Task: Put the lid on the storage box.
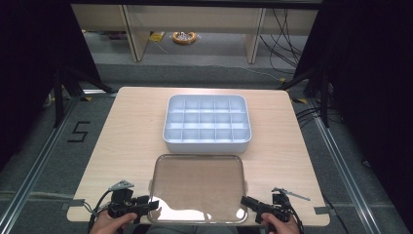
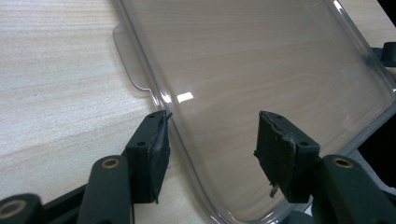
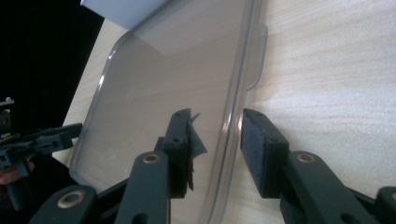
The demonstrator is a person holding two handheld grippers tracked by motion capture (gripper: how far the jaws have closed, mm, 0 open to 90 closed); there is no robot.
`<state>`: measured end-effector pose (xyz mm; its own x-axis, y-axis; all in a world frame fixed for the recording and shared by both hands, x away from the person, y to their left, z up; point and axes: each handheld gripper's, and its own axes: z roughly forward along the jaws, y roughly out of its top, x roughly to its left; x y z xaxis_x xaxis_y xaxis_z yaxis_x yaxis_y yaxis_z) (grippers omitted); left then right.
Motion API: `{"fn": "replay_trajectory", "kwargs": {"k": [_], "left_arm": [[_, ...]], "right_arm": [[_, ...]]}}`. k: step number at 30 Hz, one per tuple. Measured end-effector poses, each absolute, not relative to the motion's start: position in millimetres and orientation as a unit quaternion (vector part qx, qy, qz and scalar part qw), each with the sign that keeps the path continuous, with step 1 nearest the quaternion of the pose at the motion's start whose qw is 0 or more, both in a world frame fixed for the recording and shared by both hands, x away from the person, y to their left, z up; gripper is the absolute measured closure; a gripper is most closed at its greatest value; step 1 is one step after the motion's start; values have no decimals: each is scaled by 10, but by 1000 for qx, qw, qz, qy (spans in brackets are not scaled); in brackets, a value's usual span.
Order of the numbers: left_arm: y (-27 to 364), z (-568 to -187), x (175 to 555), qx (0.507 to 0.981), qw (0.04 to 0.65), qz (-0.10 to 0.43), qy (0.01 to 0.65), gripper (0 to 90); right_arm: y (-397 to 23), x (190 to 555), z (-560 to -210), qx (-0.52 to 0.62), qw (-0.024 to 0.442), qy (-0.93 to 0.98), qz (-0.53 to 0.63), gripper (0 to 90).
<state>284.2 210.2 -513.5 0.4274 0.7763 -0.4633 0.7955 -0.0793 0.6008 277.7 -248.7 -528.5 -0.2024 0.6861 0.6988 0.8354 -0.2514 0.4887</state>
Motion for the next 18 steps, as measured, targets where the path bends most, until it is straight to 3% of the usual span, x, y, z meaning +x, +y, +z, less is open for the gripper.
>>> {"fn": "replay_trajectory", "kwargs": {"k": [7, 11, 14, 16, 18], "left_arm": [[2125, -5136, 2831, 734, 418, -5, 536, 420], [2118, -5133, 2821, 736, 415, 1, 535, 424], [2120, -5137, 2822, 736, 417, 0, 533, 446], [2095, -5145, 2816, 736, 421, -6, 530, 461], [2075, -5139, 2803, 742, 418, 1, 524, 449]], "right_arm": [[-2491, 2720, -5261, -635, 126, -587, -486, 647], [-2493, 2723, -5273, -632, 118, -586, -493, 653], [-2482, 2713, -5273, -631, 136, -580, -497, 698], [-2421, 2716, -5279, -621, 125, -589, -502, 665], [-2433, 2731, -5237, -599, 53, -628, -494, 663]]}}
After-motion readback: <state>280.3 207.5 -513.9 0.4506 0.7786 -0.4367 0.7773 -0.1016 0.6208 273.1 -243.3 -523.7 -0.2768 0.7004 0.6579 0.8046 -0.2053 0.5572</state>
